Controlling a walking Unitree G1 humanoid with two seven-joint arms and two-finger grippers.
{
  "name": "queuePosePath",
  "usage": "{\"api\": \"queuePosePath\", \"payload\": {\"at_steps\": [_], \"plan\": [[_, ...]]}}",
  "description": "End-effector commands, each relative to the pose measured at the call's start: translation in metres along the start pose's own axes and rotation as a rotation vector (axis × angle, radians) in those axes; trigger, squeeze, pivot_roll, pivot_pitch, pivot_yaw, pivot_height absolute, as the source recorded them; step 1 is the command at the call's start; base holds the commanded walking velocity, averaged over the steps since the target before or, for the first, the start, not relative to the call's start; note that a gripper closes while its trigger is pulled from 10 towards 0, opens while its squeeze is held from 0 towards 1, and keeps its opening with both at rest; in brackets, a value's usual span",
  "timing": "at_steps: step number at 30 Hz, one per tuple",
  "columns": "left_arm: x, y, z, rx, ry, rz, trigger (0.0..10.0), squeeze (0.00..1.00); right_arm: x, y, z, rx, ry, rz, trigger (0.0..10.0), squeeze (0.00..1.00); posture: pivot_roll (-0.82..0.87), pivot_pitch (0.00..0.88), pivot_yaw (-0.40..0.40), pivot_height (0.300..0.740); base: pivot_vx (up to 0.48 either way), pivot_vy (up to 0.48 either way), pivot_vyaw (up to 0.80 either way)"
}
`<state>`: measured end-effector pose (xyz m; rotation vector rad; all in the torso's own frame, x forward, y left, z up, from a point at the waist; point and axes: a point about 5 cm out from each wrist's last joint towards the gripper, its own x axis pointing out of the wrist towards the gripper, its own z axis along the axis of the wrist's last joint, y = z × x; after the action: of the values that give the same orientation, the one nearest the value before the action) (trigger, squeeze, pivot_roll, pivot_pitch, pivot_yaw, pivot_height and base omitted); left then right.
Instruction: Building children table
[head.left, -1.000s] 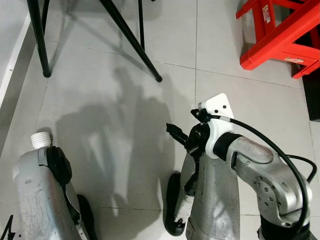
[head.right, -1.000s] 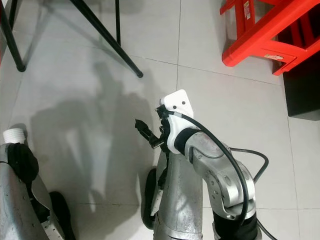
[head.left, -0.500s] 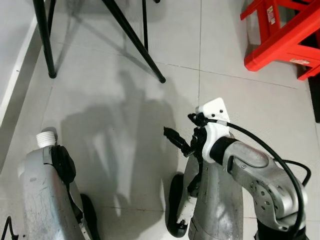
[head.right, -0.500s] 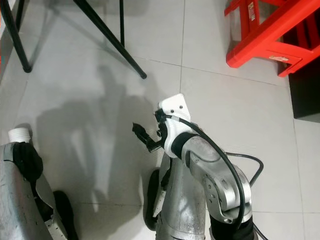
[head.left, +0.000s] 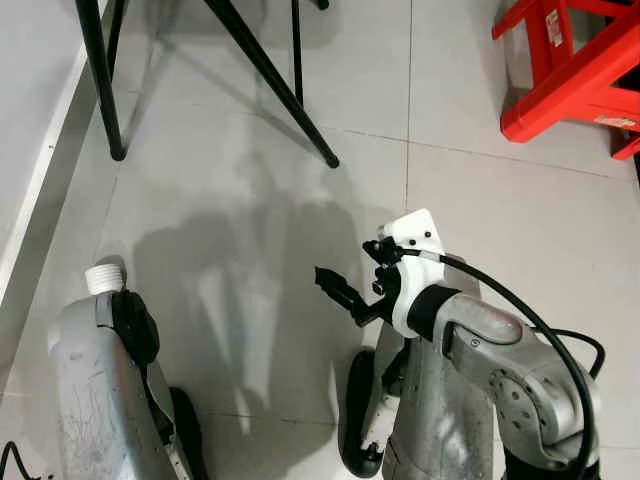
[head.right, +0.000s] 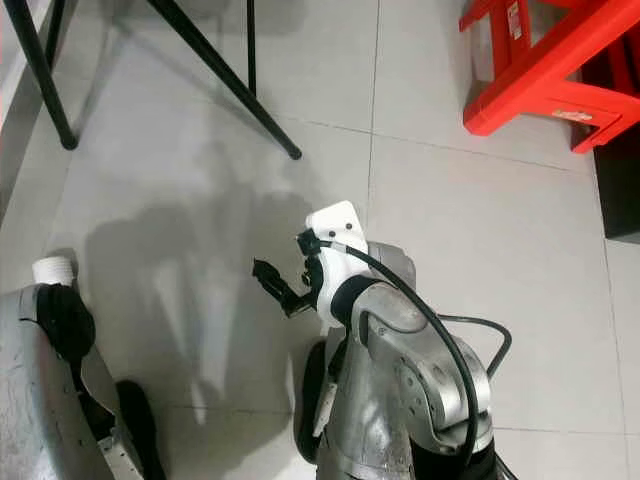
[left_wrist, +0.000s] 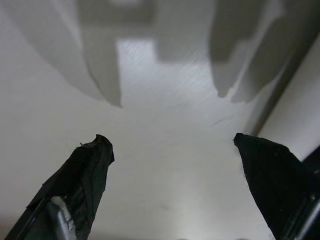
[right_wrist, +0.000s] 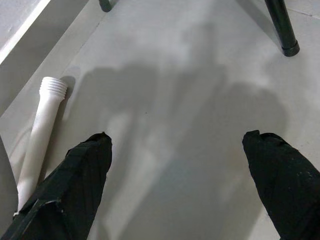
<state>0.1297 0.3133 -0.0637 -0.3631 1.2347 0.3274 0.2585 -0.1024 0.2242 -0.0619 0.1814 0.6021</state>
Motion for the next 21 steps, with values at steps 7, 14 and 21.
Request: {"api": "queuePosePath", "payload": {"at_steps": [7, 14, 21], "plan": [[0.007, -0.021, -0.017, 0.039, 0.073, -0.164, 10.0, 0.00, -0.001, 0.002, -0.006, 0.017, 0.027, 0.019, 10.0, 0.00, -0.28, 0.538, -0.099, 0.300, 0.000, 0.000, 0.00], [0.008, -0.032, -0.016, 0.149, 0.117, -0.234, 10.0, 0.00, 0.000, 0.001, -0.006, 0.012, 0.030, 0.026, 10.0, 0.00, -0.28, 0.536, -0.103, 0.300, 0.000, 0.000, 0.00], [0.007, -0.032, -0.012, 0.086, 0.099, -0.206, 10.0, 0.00, -0.001, 0.001, -0.007, 0.010, 0.034, 0.035, 10.0, 0.00, -0.28, 0.528, -0.111, 0.300, 0.000, 0.000, 0.00]]}}
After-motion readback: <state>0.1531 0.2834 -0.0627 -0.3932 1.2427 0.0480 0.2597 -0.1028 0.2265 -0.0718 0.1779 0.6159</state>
